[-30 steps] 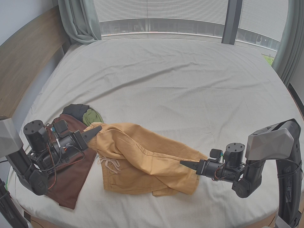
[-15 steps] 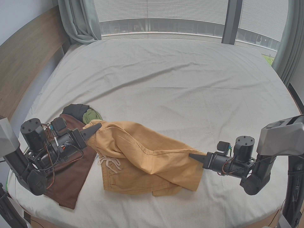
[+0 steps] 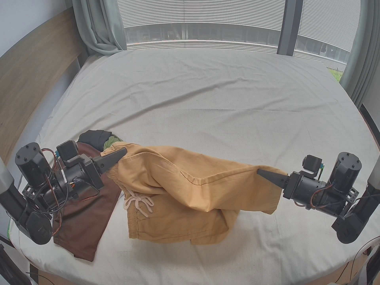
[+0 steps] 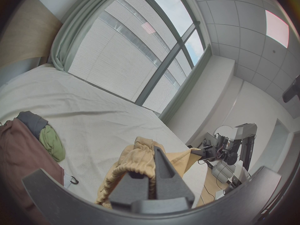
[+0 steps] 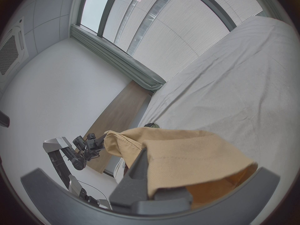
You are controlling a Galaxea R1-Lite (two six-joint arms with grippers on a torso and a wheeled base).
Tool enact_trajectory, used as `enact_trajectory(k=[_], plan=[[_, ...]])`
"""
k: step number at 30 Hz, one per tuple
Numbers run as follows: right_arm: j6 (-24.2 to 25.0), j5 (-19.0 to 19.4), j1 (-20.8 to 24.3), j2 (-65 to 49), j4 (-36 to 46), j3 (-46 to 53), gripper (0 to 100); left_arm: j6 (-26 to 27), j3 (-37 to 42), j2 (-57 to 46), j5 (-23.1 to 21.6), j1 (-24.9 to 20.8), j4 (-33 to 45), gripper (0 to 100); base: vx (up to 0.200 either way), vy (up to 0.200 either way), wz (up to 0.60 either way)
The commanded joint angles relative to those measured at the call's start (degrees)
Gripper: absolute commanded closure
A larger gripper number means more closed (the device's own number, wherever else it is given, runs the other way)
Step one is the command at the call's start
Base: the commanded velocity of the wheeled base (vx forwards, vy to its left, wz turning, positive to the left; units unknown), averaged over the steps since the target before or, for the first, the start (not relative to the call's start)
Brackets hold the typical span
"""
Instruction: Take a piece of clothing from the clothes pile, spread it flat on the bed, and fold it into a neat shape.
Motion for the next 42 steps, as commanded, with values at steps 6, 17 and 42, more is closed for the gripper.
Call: enact_trajectory(k=[6, 17, 42], plan=[[0.03, 1.17, -2.68, -2.31, -0.07, -0.94, 100, 0.48, -1.35, -0.48, -1.21, 1.55, -0.05, 100, 0.000, 0.000, 0.00], [0.12, 1.44, -3.38, -3.81, -0.07, -1.90, 100, 0.56, -1.79, -0.57, -1.48, 1.73, -0.14, 100, 0.000, 0.000, 0.00], [0.29, 1.79, -6.90, -6.53, -0.07, -4.19, 100, 1.97, -3.02, -0.48, -1.48, 1.81, -0.05, 100, 0.000, 0.000, 0.00]])
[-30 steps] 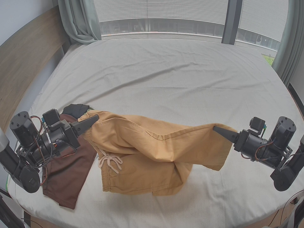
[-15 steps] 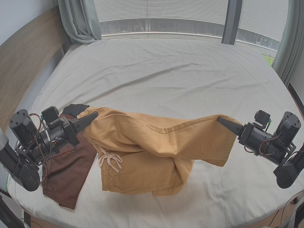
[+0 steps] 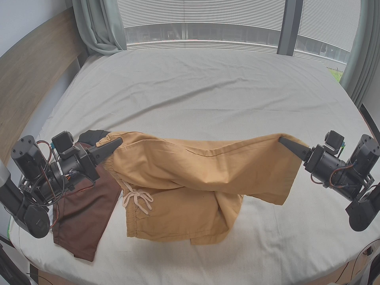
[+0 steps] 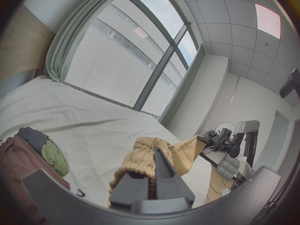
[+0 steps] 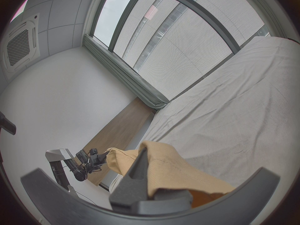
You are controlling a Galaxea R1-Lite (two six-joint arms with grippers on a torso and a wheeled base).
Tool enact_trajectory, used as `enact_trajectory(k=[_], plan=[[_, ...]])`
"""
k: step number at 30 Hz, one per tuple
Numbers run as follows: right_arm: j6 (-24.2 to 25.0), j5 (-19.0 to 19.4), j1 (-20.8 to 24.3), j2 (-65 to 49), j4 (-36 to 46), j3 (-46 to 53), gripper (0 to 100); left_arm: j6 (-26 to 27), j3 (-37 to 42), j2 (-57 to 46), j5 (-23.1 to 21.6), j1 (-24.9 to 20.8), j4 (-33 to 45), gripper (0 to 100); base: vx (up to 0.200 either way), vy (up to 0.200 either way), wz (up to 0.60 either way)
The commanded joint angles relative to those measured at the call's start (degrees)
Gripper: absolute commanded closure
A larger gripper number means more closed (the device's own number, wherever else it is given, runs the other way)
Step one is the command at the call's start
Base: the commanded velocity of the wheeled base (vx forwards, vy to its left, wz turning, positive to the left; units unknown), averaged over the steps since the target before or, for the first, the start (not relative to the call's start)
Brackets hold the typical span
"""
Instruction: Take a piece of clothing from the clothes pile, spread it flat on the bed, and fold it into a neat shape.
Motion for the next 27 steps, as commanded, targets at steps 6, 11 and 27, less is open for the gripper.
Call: enact_trajectory(k=[6, 11, 27], plan=[[0.05, 0.27, -1.04, -0.17, -0.07, -0.68, 100, 0.04, -0.18, 0.04, 0.02, 0.35, -0.05, 100, 0.000, 0.000, 0.00], [0.05, 0.36, -1.92, -0.17, 0.02, -0.77, 100, -0.05, -0.18, 0.13, 0.02, 0.44, -0.05, 100, 0.000, 0.000, 0.00], [0.05, 0.36, -4.03, 0.01, 0.02, -1.82, 100, -0.05, -0.62, 0.48, 0.02, 1.58, -0.05, 100, 0.000, 0.000, 0.00]])
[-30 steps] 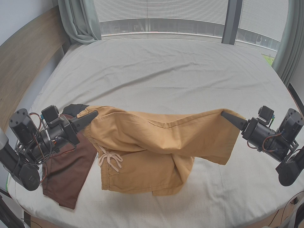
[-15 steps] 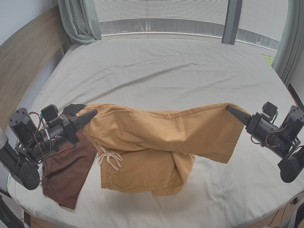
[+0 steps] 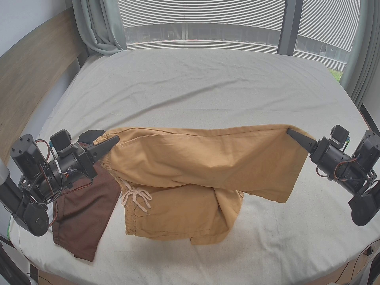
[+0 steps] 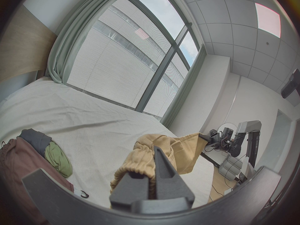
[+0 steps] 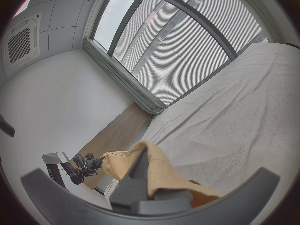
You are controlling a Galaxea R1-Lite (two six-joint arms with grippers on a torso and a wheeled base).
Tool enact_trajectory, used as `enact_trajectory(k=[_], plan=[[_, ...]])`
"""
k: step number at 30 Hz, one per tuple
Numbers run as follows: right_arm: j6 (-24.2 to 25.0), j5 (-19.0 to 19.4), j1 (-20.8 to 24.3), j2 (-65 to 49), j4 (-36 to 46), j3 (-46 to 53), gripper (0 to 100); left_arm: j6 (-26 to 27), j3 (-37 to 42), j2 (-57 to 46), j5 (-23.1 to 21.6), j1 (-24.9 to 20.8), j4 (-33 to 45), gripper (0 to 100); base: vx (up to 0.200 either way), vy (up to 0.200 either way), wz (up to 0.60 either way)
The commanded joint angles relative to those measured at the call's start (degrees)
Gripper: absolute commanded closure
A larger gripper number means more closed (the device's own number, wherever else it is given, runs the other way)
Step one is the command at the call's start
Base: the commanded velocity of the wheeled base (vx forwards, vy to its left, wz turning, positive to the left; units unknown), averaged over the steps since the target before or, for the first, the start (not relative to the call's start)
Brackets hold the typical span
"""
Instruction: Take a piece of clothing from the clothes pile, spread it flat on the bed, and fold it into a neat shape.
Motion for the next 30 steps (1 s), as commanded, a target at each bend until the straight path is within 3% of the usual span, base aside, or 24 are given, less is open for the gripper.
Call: enact_trajectory(k=[1, 30], plan=[[0.00, 0.01, -0.75, 0.07, 0.05, -0.25, 100, -0.03, -0.03, 0.20, 0.02, 0.12, -0.05, 100, 0.000, 0.000, 0.00], [0.09, 0.98, -4.27, 0.24, 0.05, -1.57, 100, -0.03, -0.82, 1.78, 0.02, 1.35, -0.05, 100, 0.000, 0.000, 0.00]])
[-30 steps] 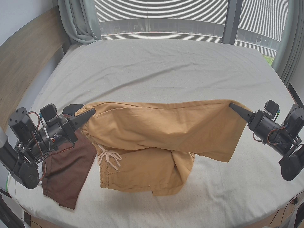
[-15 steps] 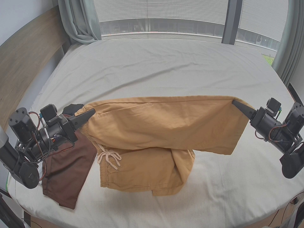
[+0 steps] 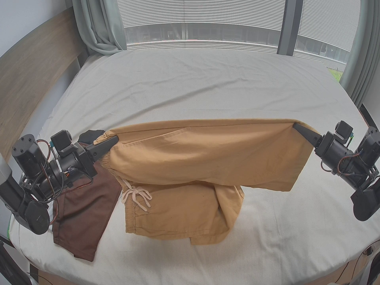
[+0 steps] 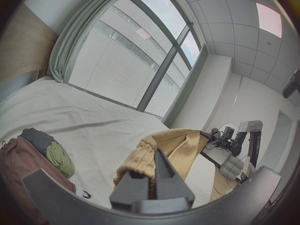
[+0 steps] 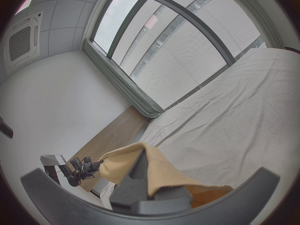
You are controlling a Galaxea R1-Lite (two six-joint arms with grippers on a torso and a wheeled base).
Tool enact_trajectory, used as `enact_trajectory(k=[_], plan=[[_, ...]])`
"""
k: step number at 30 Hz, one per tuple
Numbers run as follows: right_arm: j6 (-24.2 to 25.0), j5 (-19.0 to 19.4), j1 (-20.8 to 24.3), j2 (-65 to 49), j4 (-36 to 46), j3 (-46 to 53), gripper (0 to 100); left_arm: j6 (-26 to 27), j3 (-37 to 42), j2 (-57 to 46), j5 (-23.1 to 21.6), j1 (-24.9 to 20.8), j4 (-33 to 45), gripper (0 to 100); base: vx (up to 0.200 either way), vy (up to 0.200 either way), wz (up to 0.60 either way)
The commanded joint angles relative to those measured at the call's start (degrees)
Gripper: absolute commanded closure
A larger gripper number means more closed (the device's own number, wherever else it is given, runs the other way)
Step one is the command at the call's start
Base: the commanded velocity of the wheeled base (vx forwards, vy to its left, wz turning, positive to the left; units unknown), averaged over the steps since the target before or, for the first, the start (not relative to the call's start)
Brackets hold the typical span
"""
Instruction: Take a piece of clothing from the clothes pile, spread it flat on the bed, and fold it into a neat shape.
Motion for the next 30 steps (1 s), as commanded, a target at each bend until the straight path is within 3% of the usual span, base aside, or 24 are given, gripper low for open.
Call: enact_trajectory(k=[1, 18, 30], plan=[[0.00, 0.34, -0.52, 0.13, -0.06, -0.10, 100, 0.01, -0.08, 0.53, 0.06, 0.07, -0.05, 100, 0.000, 0.000, 0.00], [-0.26, 0.43, -1.13, 6.99, -0.06, -4.50, 100, -0.69, -1.14, 2.29, 0.50, 1.12, 0.03, 100, 0.000, 0.000, 0.00], [-0.26, 1.22, -0.96, 17.10, 0.03, -16.01, 100, -0.87, -9.49, 12.13, 3.57, 2.35, -0.05, 100, 0.000, 0.000, 0.00]])
